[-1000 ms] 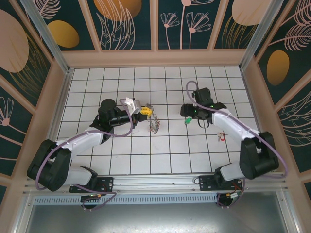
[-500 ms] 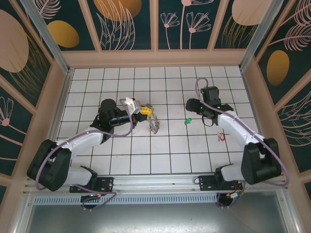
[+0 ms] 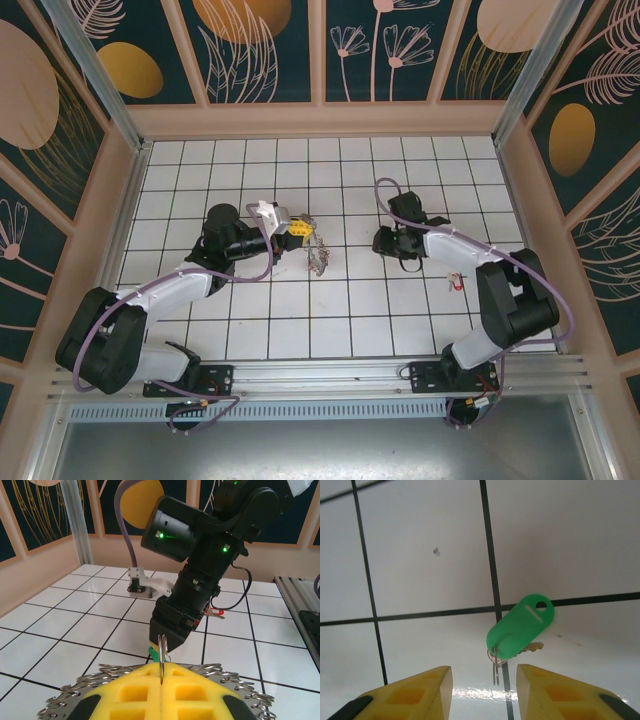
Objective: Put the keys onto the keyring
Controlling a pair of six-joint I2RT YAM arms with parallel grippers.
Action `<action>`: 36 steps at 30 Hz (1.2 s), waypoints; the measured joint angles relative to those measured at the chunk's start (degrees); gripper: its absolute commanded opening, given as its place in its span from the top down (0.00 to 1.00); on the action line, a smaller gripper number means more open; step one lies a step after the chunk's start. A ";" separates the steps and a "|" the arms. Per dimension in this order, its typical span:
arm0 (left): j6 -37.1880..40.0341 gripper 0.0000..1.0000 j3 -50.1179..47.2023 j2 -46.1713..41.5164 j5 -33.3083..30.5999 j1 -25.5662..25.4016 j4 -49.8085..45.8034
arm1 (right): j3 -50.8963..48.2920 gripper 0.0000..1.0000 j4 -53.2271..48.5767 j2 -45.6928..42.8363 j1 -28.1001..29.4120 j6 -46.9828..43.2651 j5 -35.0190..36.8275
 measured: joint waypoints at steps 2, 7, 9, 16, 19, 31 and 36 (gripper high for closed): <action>0.02 1.00 0.00 0.00 0.00 0.00 0.00 | -0.09 0.62 -0.33 0.46 0.44 0.24 0.35; 0.02 1.00 0.00 0.00 0.00 0.00 0.00 | -0.13 0.72 -0.50 0.96 0.52 0.94 1.44; 0.02 1.00 0.00 0.00 0.00 0.00 0.00 | -0.13 0.72 -0.48 1.60 0.52 1.18 1.62; 0.02 1.00 0.00 0.00 0.02 0.00 0.00 | -0.13 0.78 -0.22 3.41 0.52 1.42 1.60; 0.02 1.00 0.00 0.02 0.00 0.00 0.00 | -0.13 0.82 -0.04 3.41 0.52 1.42 1.57; 0.00 1.00 0.00 0.02 0.02 0.00 0.00 | -0.13 0.85 0.61 4.22 0.52 1.40 1.38; 0.00 1.00 0.00 0.02 0.02 0.00 0.00 | -0.13 0.85 0.92 4.22 0.55 1.40 1.40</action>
